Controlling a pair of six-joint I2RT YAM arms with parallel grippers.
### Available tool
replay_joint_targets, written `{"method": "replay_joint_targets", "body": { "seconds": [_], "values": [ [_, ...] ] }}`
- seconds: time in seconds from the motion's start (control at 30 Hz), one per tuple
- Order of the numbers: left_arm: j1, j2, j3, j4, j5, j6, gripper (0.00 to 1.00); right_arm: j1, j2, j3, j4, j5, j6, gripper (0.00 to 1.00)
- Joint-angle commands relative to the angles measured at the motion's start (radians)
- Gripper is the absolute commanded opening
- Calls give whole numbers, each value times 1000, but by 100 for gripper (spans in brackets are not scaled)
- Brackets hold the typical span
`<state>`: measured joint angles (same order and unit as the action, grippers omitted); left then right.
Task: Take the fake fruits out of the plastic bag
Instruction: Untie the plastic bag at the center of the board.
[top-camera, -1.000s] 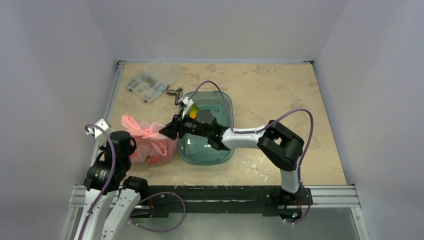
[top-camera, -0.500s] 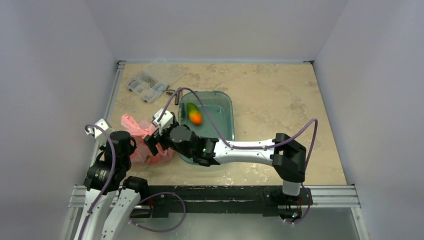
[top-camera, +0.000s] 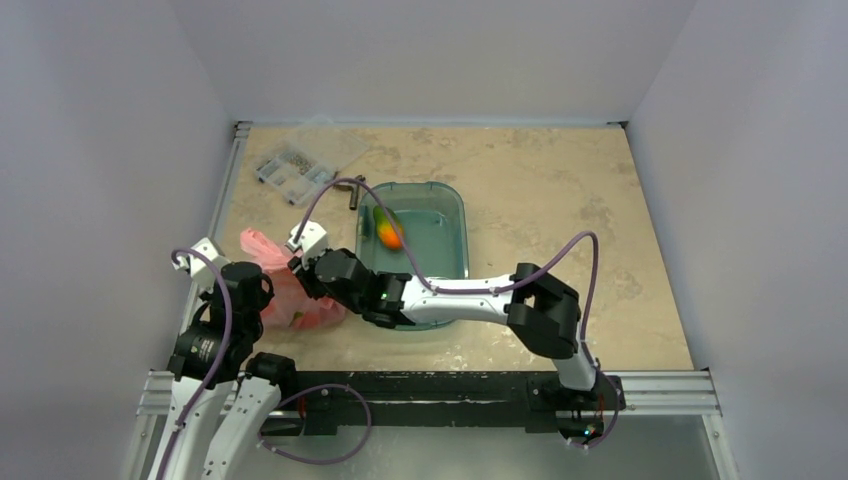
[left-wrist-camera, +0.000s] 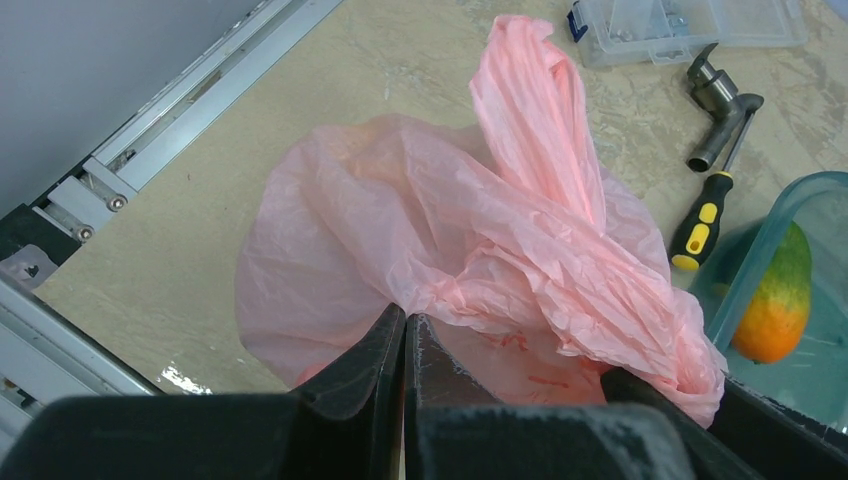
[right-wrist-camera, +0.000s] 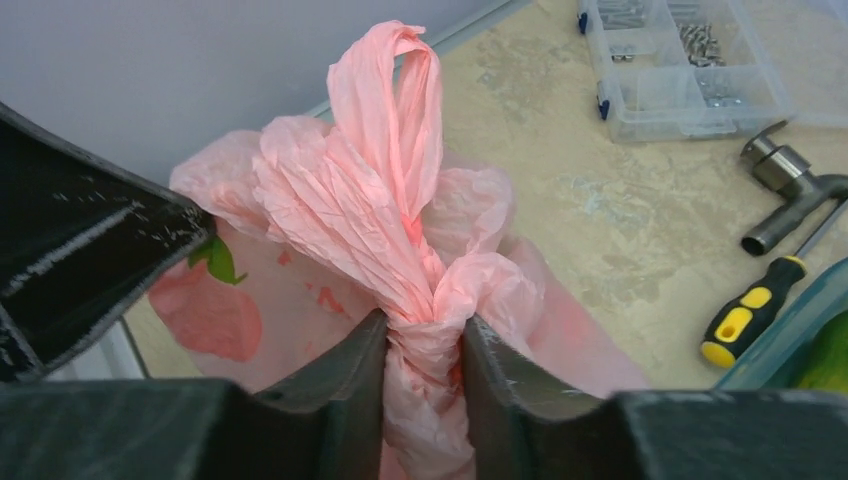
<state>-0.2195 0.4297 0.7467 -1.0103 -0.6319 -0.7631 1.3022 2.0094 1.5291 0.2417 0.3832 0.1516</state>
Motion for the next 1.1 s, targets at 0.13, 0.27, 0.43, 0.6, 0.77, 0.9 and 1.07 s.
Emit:
{"method": "replay_joint_targets", "body": {
  "seconds": [0.13,0.27,0.43,0.6,0.77,0.9,1.07],
  "values": [
    [-6,-10,7,15,-39,2,0,-75,-202,-245,309,-235,164,2],
    [-6,-25,10,0,-62,-13,0,-206,-237,-443,741,-613,408,2],
    [-6,-31,6,9,-49,-6,0,-290,-107,-460,956,-824,650,3],
    [-9,-19,25,62,95,94,5,-290,-74,-408,865,-816,638,7],
    [-9,-64,85,59,346,160,45,-290,-90,-375,725,-805,542,15],
    [-9,-36,168,78,455,241,69,-290,-109,-373,667,-791,484,24],
    [-9,165,298,78,515,384,77,-289,-130,-373,625,-784,454,30]
  ]
}}
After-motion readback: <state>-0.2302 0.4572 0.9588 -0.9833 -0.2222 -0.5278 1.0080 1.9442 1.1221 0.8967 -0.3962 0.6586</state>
